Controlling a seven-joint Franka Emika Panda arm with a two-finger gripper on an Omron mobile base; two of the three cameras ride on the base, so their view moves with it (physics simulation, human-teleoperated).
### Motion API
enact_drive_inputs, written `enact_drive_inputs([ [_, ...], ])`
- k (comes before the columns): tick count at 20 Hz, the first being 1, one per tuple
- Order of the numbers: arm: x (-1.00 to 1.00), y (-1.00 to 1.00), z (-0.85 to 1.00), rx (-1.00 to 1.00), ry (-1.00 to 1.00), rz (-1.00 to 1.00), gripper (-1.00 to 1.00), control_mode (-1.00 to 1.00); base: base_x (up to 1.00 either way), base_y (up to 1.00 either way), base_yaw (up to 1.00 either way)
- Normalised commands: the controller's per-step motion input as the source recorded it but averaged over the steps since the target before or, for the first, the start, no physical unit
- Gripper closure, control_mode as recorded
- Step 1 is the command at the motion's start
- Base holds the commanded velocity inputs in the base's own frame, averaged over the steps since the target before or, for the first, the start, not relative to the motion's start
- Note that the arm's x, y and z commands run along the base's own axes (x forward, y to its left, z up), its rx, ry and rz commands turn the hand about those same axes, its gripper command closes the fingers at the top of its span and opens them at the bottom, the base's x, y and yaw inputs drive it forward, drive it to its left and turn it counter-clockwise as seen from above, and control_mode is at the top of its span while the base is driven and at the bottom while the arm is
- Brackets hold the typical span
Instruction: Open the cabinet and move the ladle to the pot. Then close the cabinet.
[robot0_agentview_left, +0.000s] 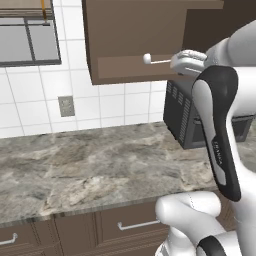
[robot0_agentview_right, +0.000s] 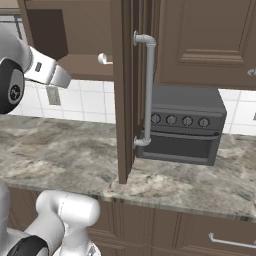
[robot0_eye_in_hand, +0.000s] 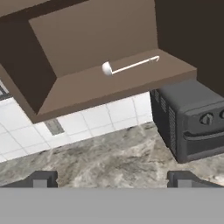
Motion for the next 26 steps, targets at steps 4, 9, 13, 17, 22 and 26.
enact_drive_inputs([
  [4,0.26,0.02,0.22,-0.21,0.04,0.08,-1.0,-1.0,0.0,0.0,0.0],
  [9,0.15,-0.05,0.09,-0.19,0.01,0.1,-1.0,-1.0,0.0,0.0,0.0],
  [13,0.15,-0.04,-0.02,-0.13,0.0,0.12,-1.0,-1.0,0.0,0.0,0.0],
  [17,0.25,0.0,-0.19,-0.01,-0.03,0.08,-1.0,-1.0,0.0,0.0,0.0],
  [22,0.39,0.0,-0.01,0.06,-0.08,0.01,-1.0,-1.0,0.0,0.0,0.0],
  [26,0.32,0.0,0.0,0.04,-0.01,0.0,-1.0,-1.0,0.0,0.0,0.0],
])
